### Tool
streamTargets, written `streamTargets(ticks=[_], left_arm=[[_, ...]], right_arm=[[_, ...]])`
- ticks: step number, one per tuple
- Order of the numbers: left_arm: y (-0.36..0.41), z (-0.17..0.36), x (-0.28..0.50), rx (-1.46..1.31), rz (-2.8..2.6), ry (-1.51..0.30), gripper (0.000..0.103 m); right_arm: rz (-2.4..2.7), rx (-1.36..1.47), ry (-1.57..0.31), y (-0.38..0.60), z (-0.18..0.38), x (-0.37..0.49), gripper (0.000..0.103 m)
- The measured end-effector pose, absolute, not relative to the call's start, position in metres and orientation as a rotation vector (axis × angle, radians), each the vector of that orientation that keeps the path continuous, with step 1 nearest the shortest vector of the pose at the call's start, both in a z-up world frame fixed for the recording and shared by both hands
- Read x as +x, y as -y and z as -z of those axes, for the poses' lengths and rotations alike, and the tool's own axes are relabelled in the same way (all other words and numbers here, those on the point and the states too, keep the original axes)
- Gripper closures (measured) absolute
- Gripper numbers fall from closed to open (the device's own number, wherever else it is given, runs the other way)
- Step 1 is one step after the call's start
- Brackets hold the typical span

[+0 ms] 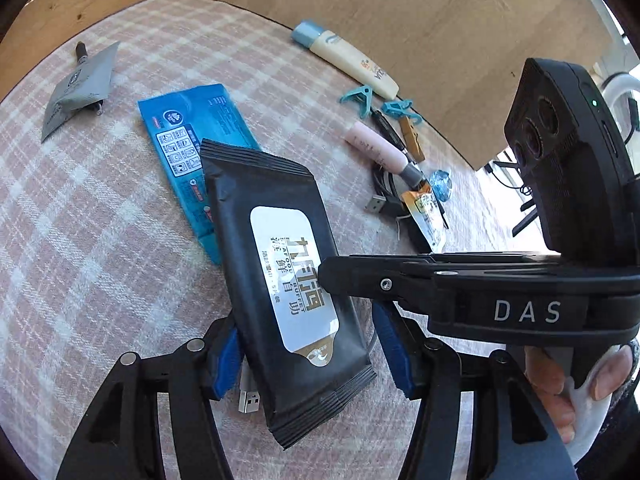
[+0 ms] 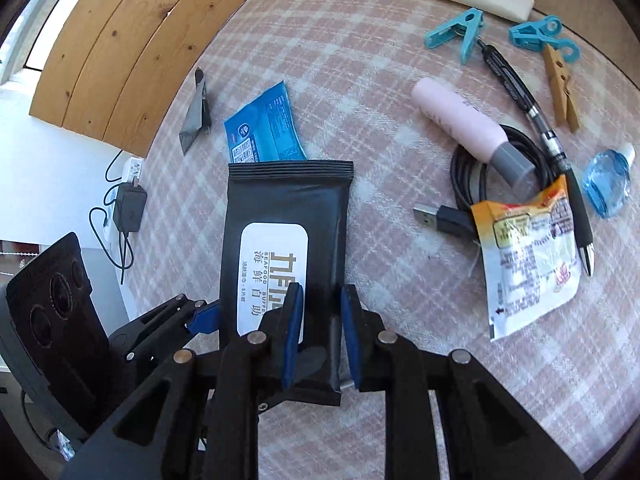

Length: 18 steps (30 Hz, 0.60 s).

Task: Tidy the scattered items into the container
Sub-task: 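Lift the black wet-wipe pack with both grippers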

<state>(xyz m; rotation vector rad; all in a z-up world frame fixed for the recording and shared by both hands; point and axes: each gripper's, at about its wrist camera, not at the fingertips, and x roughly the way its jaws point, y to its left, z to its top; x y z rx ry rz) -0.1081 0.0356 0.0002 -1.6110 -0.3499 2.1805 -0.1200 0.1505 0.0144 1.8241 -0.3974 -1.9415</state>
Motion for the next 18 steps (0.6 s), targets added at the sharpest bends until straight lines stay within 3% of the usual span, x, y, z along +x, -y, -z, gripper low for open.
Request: streamTargets(ticks=[4,7,9,14,18], left_arm=[[-0.029,0.000,-0.112,-1.624,-2.197,0.443,0.043],[-0.019,0.000,-0.114,-1.626,-2.209,0.507,0.044],[-0.016,0.001,-0.116,-1.625,-2.192,0.534,0.046],[-0.010,-0.009,-0.114,-1.601,-2.195,0.530,0.062],[-0.007,-0.026,-0.110,-1.569,-2.192,0.537,0.066]], right_arm=[[1.966,1.805,0.427,-0.152,-0.016,-0.122,0.082],[1.945,1.799,0.442,-0.150,-0.014,-0.129,0.069],[1.943,1.804,0.438,-0.147,-0.011,-0.132,0.067],[1.974,1.784,0.421,-0.140,-0.016,-0.129,0.066],[1.958,1.747,0.481,-0.145,-0.027,-0.126,0.067]])
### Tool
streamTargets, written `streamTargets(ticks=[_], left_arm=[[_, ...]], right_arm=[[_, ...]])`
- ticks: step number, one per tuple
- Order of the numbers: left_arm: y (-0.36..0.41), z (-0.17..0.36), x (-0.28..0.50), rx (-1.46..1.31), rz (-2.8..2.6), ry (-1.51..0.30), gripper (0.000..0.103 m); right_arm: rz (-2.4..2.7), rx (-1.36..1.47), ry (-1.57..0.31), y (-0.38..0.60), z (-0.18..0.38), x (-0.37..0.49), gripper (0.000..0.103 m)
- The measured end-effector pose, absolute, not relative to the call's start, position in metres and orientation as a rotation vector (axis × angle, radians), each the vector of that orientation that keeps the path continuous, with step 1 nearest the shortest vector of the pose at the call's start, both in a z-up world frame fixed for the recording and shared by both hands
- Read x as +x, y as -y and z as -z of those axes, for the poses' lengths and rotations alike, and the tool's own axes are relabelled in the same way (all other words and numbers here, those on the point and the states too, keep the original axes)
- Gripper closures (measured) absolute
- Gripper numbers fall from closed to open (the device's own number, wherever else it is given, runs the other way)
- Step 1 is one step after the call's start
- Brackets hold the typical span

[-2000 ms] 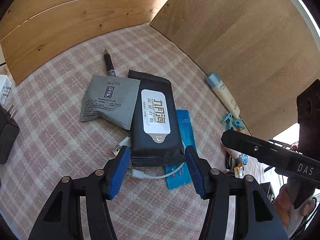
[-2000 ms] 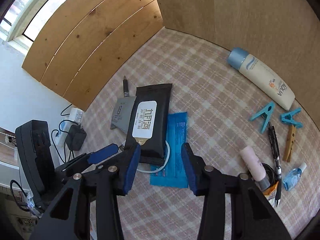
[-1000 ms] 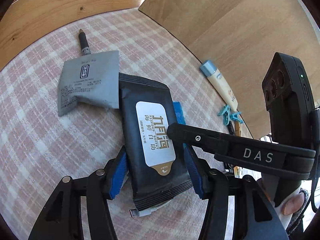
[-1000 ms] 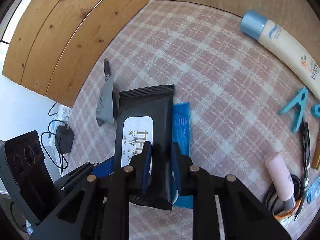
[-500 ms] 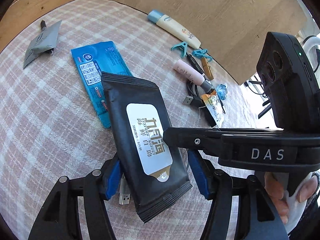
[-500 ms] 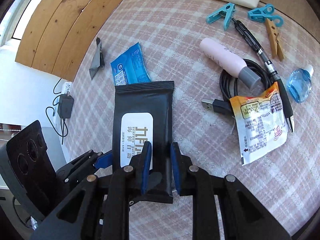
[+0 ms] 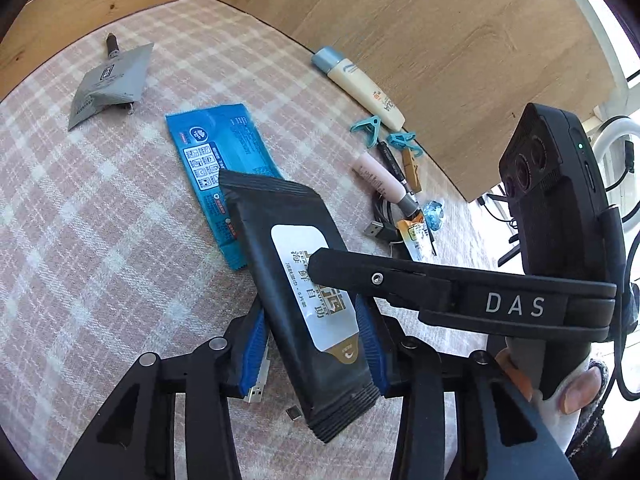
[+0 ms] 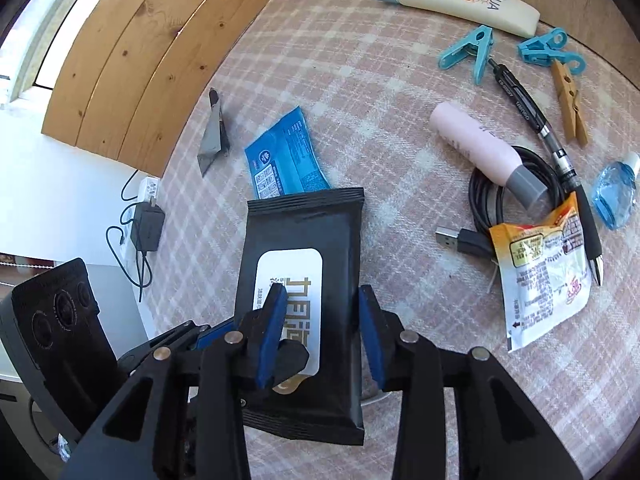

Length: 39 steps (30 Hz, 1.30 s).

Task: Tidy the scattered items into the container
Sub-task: 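Lift the black wet-wipe pack with both grippers, then carry the wet-wipe pack over the black box and open both grippers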

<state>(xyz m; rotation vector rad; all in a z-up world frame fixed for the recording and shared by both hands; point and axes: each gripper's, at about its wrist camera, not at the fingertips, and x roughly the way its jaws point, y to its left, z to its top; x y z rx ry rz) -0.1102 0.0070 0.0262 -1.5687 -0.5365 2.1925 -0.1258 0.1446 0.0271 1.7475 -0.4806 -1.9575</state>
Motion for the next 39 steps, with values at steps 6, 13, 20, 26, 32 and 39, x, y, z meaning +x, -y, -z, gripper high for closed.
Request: streamTargets(ticks=[6,13,20,26,32,39], left_arm=[[-0.016,-0.057,-0.101,-1.503,-2.200,0.526,0.066],[-0.045,-0.098,-0.076,-1.420,-2.186,0.470,0.066],[-0.109,-0.138,-0.035,-1.314,-2.108,0.367,0.067],[-0.193,-0.155,0.016,-1.245,-1.964,0.239,0.067],[-0.285,-0.159,0.078,-1.216,-1.770,0.110,0.067],[-0.374,-0.156,0.142,-1.181,-1.644,-0.119,0.062]], right_arm=[[1.958,1.685,0.545,-0.156,-0.057,-0.115,0.067],[2.008,1.603,0.603,-0.184,-0.099,-0.081,0.067],[2.114,1.498,0.717,-0.249,-0.143,-0.018,0.067],[2.250,1.447,0.838,-0.338,-0.167,0.055,0.067],[2.423,1.466,0.950,-0.425,-0.175,0.140,0.067],[2.647,1.540,0.965,-0.490,-0.184,0.227,0.067]])
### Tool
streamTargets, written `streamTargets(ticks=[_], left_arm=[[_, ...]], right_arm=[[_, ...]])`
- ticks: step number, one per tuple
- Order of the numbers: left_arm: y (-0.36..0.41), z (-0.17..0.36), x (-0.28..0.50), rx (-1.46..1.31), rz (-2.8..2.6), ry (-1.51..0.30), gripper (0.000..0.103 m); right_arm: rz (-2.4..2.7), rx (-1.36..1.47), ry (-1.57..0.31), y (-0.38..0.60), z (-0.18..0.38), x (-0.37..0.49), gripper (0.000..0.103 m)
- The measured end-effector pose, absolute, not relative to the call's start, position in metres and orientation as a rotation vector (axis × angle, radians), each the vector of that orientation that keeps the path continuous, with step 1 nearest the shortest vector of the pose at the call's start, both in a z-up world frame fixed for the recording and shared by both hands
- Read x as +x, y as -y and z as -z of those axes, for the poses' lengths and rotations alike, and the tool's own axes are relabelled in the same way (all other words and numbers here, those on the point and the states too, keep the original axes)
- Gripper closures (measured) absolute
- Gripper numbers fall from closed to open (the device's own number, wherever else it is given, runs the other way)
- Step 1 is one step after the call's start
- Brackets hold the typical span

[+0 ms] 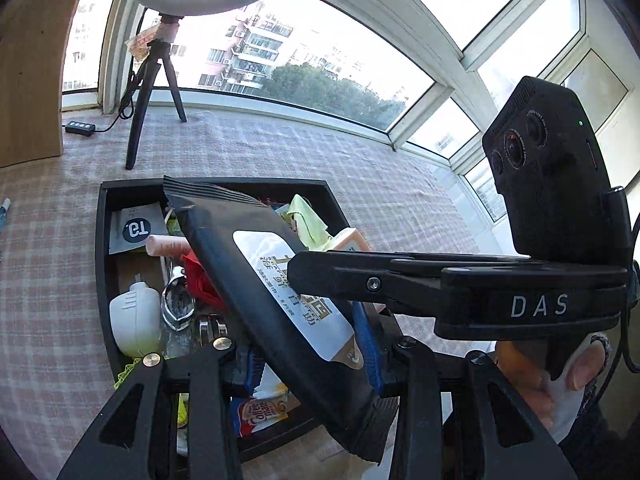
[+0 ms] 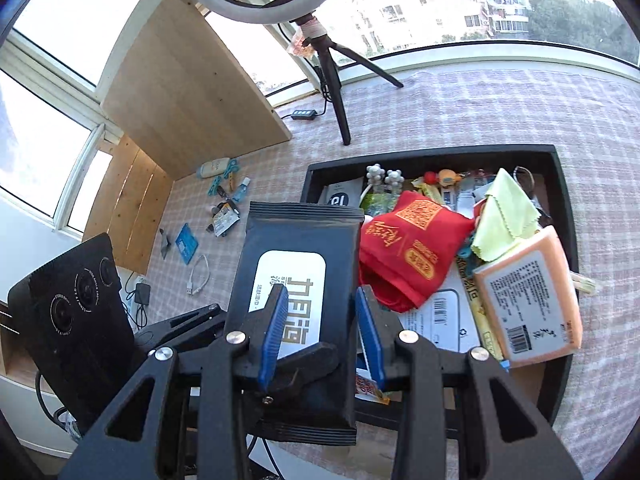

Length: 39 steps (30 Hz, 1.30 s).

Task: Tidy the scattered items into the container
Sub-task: 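Carry the wet-wipe pack over the black box and open both grippers, then move both grippers back toward the remaining items on the floor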

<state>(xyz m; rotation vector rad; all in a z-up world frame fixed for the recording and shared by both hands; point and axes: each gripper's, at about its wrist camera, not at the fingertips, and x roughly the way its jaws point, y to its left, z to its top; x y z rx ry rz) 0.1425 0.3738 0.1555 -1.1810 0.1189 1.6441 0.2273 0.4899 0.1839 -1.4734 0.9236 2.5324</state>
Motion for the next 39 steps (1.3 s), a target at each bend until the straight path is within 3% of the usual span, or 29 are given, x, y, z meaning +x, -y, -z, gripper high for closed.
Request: streamTargets(ticks=[2,9,14,35,39], left_arm=[[-0.383,-0.153,0.150,-1.170,-1.675,-0.186,0.051],[-0.362,-0.145,0.139,-1.198,-1.722,-0.186,0.051],[-0.331,-0.139,0.113,-1.240,-1.814,-0.146,0.051],[-0.131,-0.106,0.010,-1.408,-2.205,0.099,0.049],[-0.094,-0.089,-0.008,-1.452,-2.226,0.122,0.042]], right_arm=[[-2.486,-1.415,-0.847,-0.503,-0.188,0.242,0.067],[-2.487,-1.351,-0.839,-0.518,-0.190,0.248,0.066],[-2.555,-1.394,-0.782,-0.494,-0.187,0.215,0.060],[-2.825,-1.732,-0.294,-0.320,-0.159,0.052,0.058],[-2.847,-1.800,-0.199,-0.286,-0.148,0.032,0.058]])
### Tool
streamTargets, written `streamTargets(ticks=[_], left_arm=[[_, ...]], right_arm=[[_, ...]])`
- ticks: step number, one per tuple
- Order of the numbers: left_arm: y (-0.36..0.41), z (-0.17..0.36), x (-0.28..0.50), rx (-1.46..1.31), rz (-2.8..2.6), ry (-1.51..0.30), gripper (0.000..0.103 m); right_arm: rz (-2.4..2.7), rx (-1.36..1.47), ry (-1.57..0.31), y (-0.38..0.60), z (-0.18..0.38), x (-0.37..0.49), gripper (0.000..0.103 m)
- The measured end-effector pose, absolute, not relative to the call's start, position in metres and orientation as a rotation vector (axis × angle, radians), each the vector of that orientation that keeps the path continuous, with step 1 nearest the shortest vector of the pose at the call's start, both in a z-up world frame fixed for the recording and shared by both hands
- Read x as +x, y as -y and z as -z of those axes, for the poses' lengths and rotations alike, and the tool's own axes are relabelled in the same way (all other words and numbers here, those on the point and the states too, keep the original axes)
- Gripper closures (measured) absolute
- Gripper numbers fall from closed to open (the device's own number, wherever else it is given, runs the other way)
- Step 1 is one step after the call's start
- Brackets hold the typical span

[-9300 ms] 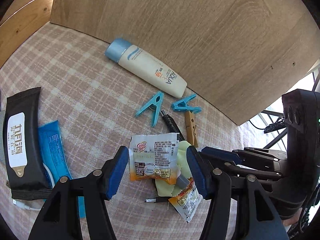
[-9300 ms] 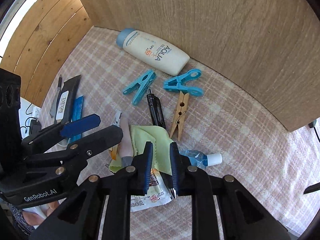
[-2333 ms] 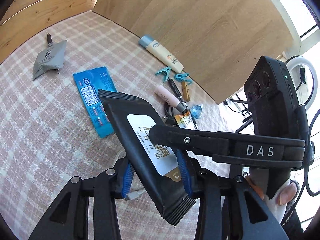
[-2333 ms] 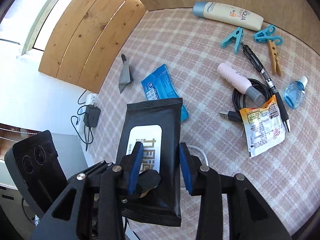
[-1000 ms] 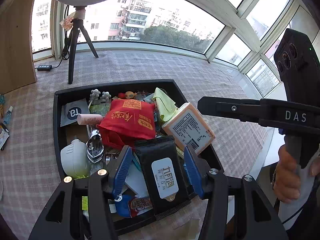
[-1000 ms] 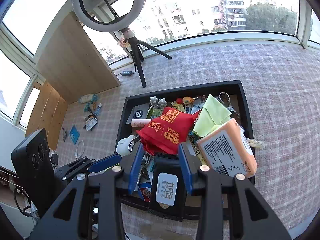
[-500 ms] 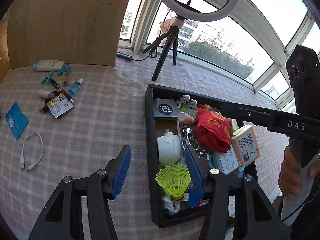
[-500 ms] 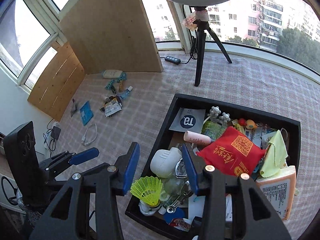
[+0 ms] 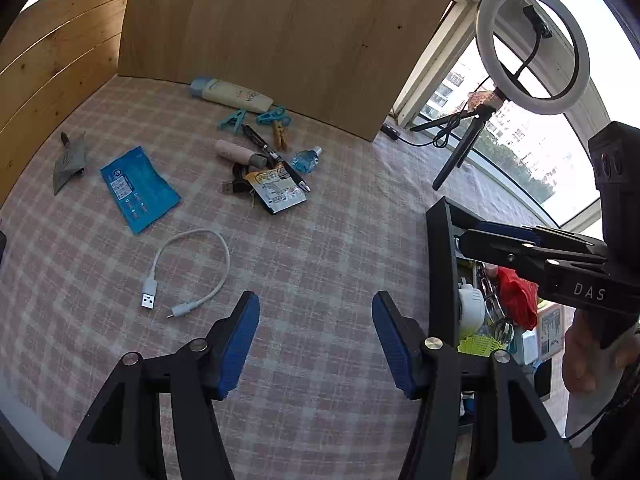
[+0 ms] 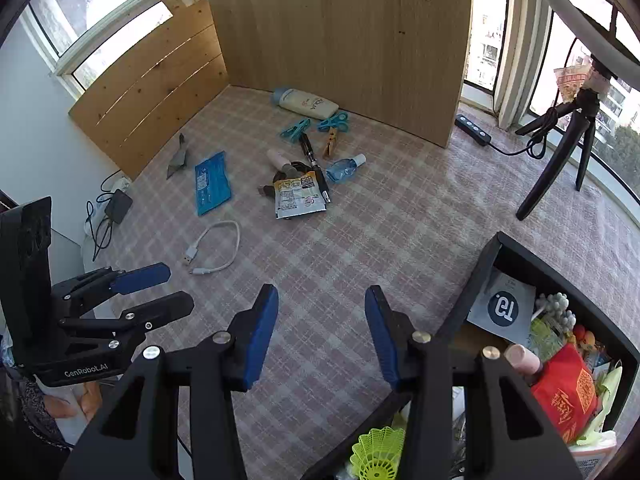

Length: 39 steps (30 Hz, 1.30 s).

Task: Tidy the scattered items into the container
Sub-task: 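Move both grippers back toward the remaining items on the floor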

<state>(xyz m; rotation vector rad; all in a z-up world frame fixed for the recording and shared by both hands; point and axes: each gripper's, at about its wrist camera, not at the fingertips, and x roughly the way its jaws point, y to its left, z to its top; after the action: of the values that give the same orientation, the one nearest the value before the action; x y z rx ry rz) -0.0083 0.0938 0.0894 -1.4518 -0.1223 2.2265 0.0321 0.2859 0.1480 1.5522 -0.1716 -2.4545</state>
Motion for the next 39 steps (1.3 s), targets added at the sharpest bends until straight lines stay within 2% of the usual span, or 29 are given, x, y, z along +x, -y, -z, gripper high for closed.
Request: streamTargets(ticks=[6,10,15,17,21,24,33,39], left_arm=[[-0.031,-0.060,-0.041,-1.544,-2.266,0.203,0.041],[-0.003,-0.048,-0.061,-1.582,-2.282,0.242,0.041],[-0.001,-0.040,-0.081,-1.572,-2.259,0.183,0.041],[-0.008,-0.036,-0.090,-1.564,-2.231,0.146,0.041],[-0.027,-0.024,-0.107,-1.573,-2.173,0.068,0.041],[-0.039,-0.016,-0.117,-1.583,-2.134,0.011,0.041],[-0.060,-0.003,-0.127,-1.567,-2.057,-0.140,0.041],[-0.067,0.003,-0.134,-1.561,-2.031,-0.167,0.041]], right_arm=[[2.375,1.553,0.063,-0.239,-0.139,-0.002,0.058],[2.310,1.585,0.066,-0.216,-0.127,-0.030,0.058],[2.311,1.709,0.122,-0.224,-0.095,-0.054,0.058],[2.293,1.782,0.203,-0.236,-0.080,-0.062,0.058],[2.225,1.872,0.527,-0.265,-0.057,-0.078,0.058],[2.194,1.875,0.682,-0.273,-0.047,-0.090,0.051],[2.169,1.923,0.869,-0.273,-0.018,-0.108,0.050],[2.151,1.892,1.039,-0.276,-0.010,-0.116,0.047]])
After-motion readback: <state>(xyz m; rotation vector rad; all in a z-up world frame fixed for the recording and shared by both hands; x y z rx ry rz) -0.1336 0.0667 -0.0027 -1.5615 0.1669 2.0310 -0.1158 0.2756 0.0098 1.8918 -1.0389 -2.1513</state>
